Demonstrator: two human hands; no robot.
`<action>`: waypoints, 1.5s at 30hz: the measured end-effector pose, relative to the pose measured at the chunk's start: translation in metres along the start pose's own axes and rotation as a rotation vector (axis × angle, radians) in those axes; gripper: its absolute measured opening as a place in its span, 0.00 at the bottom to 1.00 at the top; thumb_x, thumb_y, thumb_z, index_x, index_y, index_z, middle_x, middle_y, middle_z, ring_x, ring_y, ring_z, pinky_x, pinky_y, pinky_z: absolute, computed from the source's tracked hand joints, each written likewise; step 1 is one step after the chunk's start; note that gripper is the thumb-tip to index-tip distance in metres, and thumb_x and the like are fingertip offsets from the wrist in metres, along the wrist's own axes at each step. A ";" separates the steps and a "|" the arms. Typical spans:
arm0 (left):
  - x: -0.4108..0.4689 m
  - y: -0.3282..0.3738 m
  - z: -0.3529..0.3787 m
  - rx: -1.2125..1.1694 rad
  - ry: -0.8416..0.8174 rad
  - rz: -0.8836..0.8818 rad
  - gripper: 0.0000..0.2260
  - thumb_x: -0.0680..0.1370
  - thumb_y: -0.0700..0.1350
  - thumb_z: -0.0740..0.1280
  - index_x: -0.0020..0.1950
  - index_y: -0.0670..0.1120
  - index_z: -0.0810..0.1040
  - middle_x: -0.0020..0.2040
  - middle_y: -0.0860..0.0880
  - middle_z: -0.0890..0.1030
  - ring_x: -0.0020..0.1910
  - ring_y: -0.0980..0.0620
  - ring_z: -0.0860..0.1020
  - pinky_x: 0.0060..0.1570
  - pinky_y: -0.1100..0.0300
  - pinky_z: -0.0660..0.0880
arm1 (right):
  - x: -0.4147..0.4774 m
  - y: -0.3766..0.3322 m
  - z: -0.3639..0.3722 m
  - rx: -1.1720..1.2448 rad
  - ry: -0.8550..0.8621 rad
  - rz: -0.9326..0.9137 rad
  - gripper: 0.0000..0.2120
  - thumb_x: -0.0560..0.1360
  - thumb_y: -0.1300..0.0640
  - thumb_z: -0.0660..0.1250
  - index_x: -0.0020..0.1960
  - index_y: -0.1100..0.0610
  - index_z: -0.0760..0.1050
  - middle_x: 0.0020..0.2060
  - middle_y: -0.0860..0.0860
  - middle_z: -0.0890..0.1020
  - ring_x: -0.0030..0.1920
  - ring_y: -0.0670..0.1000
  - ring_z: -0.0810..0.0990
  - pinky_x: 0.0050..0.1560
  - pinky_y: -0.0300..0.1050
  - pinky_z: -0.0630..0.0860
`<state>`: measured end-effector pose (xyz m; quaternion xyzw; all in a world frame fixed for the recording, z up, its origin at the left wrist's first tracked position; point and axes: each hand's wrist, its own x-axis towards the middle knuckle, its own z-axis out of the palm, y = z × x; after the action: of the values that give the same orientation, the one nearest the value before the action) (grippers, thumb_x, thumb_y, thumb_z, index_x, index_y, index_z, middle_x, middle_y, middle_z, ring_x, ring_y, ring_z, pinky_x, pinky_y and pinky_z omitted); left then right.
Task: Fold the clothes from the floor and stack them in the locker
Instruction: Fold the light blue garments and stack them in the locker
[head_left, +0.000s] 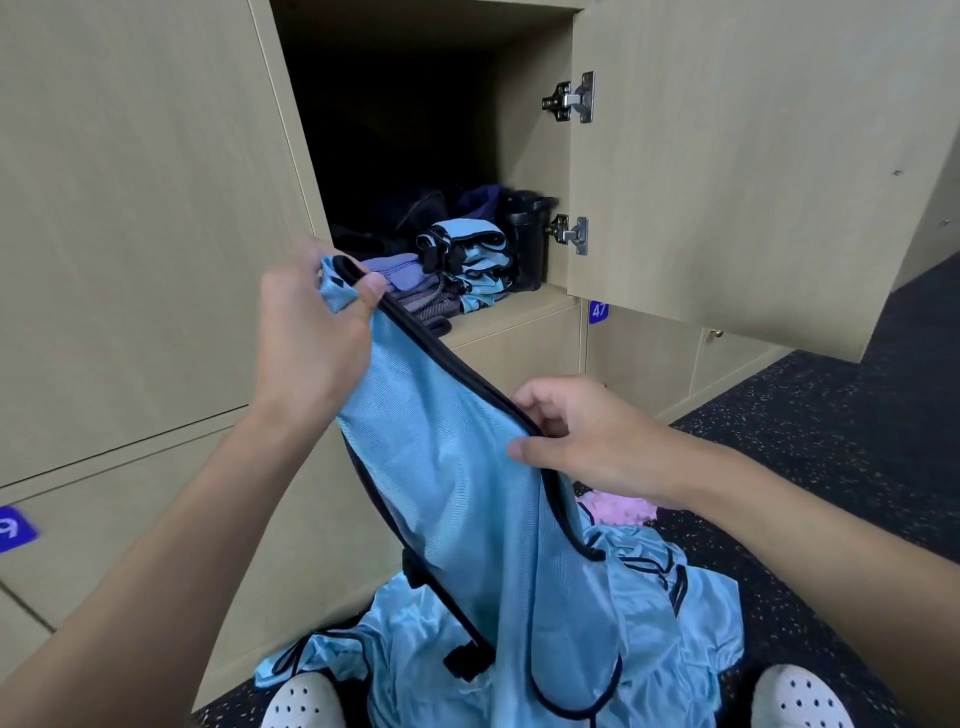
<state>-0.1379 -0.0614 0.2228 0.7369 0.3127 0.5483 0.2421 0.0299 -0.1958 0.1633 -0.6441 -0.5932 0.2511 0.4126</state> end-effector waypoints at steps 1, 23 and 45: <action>0.000 -0.001 0.000 -0.001 -0.020 0.005 0.07 0.80 0.40 0.69 0.44 0.49 0.75 0.38 0.52 0.80 0.38 0.55 0.79 0.42 0.57 0.76 | 0.000 0.001 -0.001 -0.019 0.021 -0.010 0.04 0.78 0.61 0.69 0.45 0.54 0.77 0.37 0.49 0.81 0.35 0.43 0.76 0.43 0.42 0.76; -0.017 0.005 0.012 0.163 -0.358 0.052 0.15 0.78 0.48 0.72 0.40 0.39 0.74 0.37 0.37 0.73 0.31 0.53 0.66 0.32 0.60 0.65 | 0.004 0.002 -0.011 -0.066 0.263 -0.083 0.04 0.78 0.60 0.68 0.44 0.58 0.78 0.34 0.46 0.79 0.33 0.42 0.73 0.38 0.36 0.69; -0.023 0.015 0.013 0.029 -0.410 0.200 0.08 0.76 0.40 0.73 0.42 0.48 0.76 0.37 0.55 0.77 0.34 0.64 0.74 0.37 0.73 0.69 | 0.000 -0.009 0.002 0.049 0.138 -0.118 0.10 0.71 0.55 0.76 0.50 0.51 0.78 0.45 0.47 0.83 0.40 0.42 0.78 0.39 0.31 0.72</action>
<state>-0.1270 -0.0892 0.2145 0.8637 0.1902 0.4038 0.2342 0.0234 -0.1959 0.1699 -0.6135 -0.5940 0.1955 0.4823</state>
